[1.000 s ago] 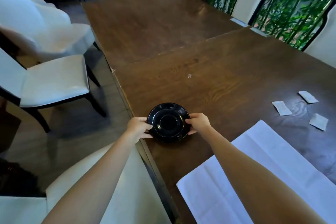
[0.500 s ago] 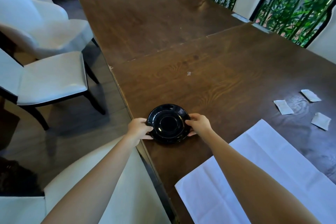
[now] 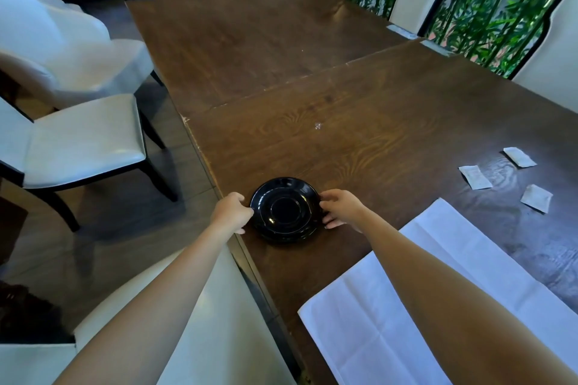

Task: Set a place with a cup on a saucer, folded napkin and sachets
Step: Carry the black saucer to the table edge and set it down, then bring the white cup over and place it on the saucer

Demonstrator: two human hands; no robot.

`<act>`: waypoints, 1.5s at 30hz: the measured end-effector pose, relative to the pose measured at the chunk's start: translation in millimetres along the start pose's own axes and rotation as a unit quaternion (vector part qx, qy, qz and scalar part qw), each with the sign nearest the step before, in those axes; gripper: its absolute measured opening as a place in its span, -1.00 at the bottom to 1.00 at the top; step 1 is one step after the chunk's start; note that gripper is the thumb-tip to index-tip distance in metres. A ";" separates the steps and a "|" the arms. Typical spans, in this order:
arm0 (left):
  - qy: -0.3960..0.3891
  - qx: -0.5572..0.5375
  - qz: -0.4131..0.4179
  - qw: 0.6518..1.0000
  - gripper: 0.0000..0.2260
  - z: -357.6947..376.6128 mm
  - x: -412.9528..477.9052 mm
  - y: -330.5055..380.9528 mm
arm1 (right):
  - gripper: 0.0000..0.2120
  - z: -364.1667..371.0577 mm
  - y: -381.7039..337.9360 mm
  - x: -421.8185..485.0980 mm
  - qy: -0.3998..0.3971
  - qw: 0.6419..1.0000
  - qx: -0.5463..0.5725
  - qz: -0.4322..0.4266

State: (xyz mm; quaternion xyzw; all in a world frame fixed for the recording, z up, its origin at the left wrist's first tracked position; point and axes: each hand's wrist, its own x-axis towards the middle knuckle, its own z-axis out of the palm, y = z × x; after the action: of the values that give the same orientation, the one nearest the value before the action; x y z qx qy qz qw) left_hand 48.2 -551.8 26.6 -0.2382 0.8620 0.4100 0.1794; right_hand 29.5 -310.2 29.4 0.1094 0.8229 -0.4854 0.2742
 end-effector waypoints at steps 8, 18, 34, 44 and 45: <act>-0.061 0.162 0.163 0.971 -0.69 -4.9 -20.6 67.9 | -0.55 -49.6 8.6 -32.7 -0.008 0.999 -0.033 0.032; -0.245 0.333 0.278 0.867 -0.60 74.6 -66.0 171.1 | -0.48 -144.3 50.2 -126.1 0.035 0.981 -0.152 0.113; -0.364 0.460 0.433 0.684 -0.57 301.6 -167.7 269.2 | -0.44 -231.2 228.0 -271.1 0.186 0.922 -0.139 0.310; -0.344 0.437 0.559 0.616 -0.41 428.1 -186.9 300.2 | -0.42 -268.4 307.9 -277.6 0.278 0.881 -0.082 0.373; -0.344 0.422 0.568 0.617 -0.39 439.2 -186.5 302.7 | -0.40 -271.3 313.5 -274.7 0.296 0.875 -0.082 0.373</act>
State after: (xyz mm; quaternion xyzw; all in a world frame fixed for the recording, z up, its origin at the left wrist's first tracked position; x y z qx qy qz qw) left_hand 82.8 11.9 45.6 0.5592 0.7786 0.0728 0.2752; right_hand 302.6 104.8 53.5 0.5241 0.8006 -0.2229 0.1863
